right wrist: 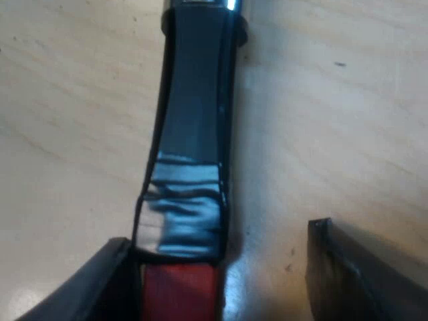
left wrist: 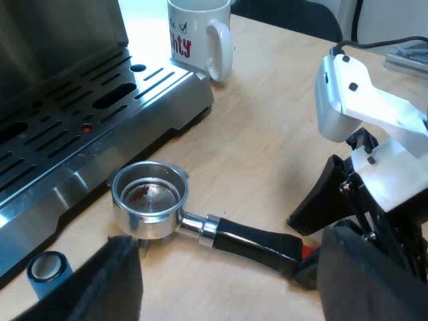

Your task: Grind coffee beans and then tamp

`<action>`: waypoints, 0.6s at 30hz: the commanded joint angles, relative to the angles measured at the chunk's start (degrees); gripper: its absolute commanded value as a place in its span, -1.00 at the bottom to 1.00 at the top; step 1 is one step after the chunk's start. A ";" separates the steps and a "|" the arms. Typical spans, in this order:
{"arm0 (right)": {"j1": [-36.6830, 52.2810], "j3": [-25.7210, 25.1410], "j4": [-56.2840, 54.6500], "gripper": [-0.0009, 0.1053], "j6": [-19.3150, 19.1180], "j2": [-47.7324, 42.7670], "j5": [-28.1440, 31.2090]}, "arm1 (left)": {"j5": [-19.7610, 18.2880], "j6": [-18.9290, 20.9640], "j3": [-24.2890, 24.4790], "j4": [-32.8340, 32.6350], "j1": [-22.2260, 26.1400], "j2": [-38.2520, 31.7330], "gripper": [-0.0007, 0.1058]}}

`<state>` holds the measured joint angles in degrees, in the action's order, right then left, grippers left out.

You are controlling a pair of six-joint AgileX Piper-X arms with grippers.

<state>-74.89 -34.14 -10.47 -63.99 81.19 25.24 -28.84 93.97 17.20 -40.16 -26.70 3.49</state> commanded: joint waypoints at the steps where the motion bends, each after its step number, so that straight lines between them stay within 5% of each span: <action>1: 0.32 0.69 -6.39 0.08 -0.03 -1.24 -3.29 | 0.39 0.02 0.11 1.02 -0.26 -0.26 0.12; 15: 0.32 -1.07 -22.00 0.08 -2.49 -15.01 -3.28 | 0.39 0.02 0.11 1.47 -0.26 -0.26 0.12; 18: 0.32 -2.88 -25.04 0.08 -6.16 -17.62 -3.28 | 0.39 0.02 0.11 1.47 -0.26 -0.26 0.12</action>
<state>-74.89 -36.24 -34.16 -68.43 64.34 22.16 -28.84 93.97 17.20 -39.66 -26.70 3.49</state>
